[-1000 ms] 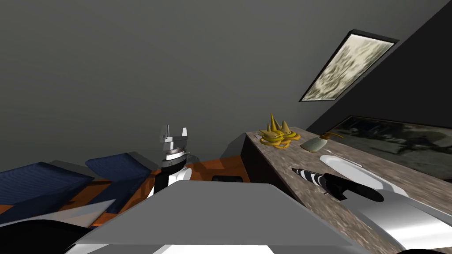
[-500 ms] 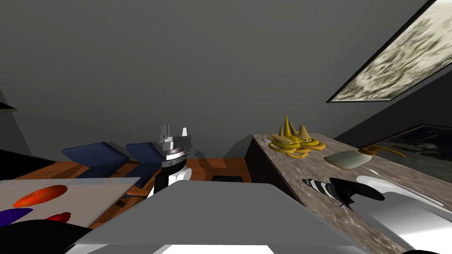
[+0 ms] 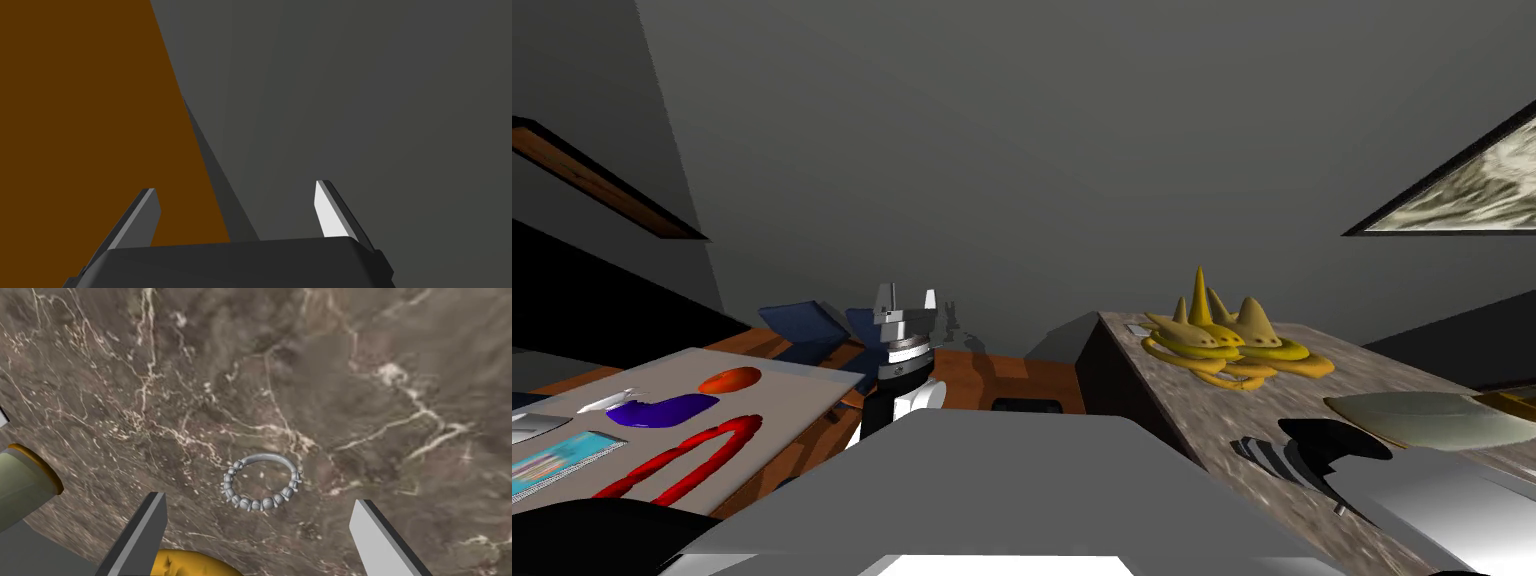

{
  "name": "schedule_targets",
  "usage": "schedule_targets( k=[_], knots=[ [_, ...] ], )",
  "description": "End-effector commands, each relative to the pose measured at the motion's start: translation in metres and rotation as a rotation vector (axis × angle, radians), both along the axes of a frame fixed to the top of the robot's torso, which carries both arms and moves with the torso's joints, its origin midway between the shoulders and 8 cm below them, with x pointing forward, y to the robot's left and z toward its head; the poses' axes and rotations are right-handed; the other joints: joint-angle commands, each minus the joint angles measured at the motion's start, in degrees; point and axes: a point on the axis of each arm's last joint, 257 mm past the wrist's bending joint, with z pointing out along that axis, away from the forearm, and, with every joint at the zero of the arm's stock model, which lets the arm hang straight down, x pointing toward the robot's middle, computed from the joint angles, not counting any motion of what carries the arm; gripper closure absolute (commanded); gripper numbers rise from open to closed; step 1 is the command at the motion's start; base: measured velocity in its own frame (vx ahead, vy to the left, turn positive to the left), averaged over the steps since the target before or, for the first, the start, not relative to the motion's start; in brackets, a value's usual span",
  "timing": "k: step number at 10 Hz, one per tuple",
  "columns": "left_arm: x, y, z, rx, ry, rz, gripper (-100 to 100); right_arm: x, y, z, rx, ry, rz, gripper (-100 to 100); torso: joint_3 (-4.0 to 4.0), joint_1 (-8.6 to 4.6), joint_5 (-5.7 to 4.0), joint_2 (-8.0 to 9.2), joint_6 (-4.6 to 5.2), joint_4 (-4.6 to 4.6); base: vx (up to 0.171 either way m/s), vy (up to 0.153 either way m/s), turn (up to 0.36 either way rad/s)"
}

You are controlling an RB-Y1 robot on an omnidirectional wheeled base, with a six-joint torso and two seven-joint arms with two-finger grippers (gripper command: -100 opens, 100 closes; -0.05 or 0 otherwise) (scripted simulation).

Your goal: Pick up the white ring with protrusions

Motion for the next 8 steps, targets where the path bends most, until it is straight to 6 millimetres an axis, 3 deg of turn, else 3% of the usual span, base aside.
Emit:
schedule_targets(
  k=[1, 2, 3, 4, 8],
  knots=[
    [0.0, 0.0, 0.0, 0.0, 0.0, 0.0, 0, -0.019, -0.004, -0.004, 0.0, 0.063, -0.016, -100, 0.0, 0.0, 0.0, 0.0, 0.0, 0.0, 0.016, -0.018, 0.228],
    [0.0, 0.0, 0.0, 0.0, 0.0, 0.0, 0, -0.014, -0.001, -0.003, 0.0, 0.038, -0.01, -100, 0.01, -0.01, 0.0, 0.01, 0.06, 0.01, 0.008, -0.011, 0.03],
    [0.0, 0.0, 0.0, 0.0, 0.0, 0.0, 0, -0.016, -0.001, -0.003, 0.0, 0.044, -0.011, 0, 0.03, 0.02, 0.0, 0.06, 0.09, 0.02, 0.0, 0.0, 0.0],
    [0.0, 0.0, 0.0, 0.0, 0.0, 0.0, 0, -0.022, -0.009, -0.009, 0.008, 0.044, -0.041, -100, 0.05, 0.06, 0.01, 0.09, 0.09, 0.03, -0.054, 0.02, 0.221],
    [0.0, 0.0, 0.0, 0.0, 0.0, 0.0, 0, -0.034, -0.026, -0.017, 0.01, 0.045, -0.096, -100, 0.22, 0.12, 0.03, 0.37, 0.07, 0.09, -0.073, 0.019, 0.161]
  ],
)
